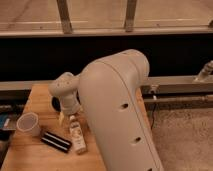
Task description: Stand the bottle upright
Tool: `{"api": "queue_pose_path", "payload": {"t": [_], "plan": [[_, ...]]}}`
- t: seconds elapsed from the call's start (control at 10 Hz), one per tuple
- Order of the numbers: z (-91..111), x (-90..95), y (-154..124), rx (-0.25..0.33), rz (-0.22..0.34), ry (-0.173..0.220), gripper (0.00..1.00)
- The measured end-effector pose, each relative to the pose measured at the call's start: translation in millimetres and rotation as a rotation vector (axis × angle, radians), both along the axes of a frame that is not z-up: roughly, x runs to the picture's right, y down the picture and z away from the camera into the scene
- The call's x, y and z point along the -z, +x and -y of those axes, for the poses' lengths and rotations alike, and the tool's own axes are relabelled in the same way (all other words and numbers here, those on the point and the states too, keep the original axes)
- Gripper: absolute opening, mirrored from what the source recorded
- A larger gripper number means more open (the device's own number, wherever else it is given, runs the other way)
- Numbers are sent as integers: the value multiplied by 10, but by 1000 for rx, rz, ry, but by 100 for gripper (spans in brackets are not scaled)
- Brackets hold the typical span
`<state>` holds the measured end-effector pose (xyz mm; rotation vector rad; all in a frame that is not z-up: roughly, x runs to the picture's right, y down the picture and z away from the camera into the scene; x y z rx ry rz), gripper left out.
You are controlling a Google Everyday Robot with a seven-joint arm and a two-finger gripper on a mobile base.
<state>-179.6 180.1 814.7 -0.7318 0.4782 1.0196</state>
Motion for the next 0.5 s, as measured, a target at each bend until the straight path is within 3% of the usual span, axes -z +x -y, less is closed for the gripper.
{"api": "queue_pose_path", "payload": {"t": [0.5], "plan": [[-81, -175, 15, -9, -19, -39, 80]]}}
